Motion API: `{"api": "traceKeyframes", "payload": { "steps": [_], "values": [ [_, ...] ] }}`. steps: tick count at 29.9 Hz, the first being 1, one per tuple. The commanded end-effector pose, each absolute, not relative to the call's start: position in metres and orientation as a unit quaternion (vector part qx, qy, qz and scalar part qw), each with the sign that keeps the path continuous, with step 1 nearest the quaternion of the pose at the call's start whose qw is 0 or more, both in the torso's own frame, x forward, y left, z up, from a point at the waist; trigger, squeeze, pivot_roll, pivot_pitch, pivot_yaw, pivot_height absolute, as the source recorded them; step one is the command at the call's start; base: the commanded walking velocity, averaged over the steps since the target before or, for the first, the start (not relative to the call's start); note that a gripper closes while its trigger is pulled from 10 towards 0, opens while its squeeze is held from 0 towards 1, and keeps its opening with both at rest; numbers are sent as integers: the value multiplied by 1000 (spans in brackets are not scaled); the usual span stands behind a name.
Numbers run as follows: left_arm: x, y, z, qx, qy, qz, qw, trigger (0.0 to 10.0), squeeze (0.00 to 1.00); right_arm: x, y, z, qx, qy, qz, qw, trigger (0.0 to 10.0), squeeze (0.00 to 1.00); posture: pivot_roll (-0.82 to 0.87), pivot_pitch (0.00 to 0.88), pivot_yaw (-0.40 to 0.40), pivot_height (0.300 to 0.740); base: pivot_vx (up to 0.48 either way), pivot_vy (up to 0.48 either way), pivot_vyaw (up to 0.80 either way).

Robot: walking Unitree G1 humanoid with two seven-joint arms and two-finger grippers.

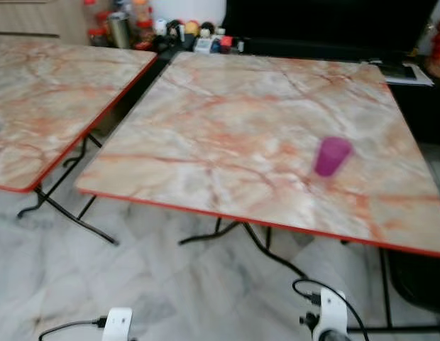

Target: Setting the table

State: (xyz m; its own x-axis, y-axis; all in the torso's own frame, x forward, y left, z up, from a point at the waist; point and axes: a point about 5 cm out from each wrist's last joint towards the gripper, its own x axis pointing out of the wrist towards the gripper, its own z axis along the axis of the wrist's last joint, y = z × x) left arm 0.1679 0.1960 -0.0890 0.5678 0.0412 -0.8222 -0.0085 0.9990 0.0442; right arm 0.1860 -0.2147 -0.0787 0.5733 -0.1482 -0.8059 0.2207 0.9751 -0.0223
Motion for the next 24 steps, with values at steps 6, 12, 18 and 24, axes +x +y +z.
{"api": "traceKeyframes", "payload": {
  "steps": [6,12,18,24],
  "values": [
    [166,205,-89,25,468,21,883,10000,0,181,-209,-82,46,457,-104,882,10000,0,-25,113,11,740,0,-480,0],
    [167,206,-88,26,467,25,883,10000,0,181,-209,-82,47,457,-103,882,10000,0,-25,120,11,740,0,-400,0],
    [166,207,-88,25,469,24,883,10000,0,180,-211,-82,45,457,-108,882,10000,0,-30,121,10,740,0,0,0],
    [164,206,-89,21,468,24,883,10000,0,178,-213,-83,42,460,-108,880,10000,0,-28,117,6,740,0,0,0]
  ]
}}
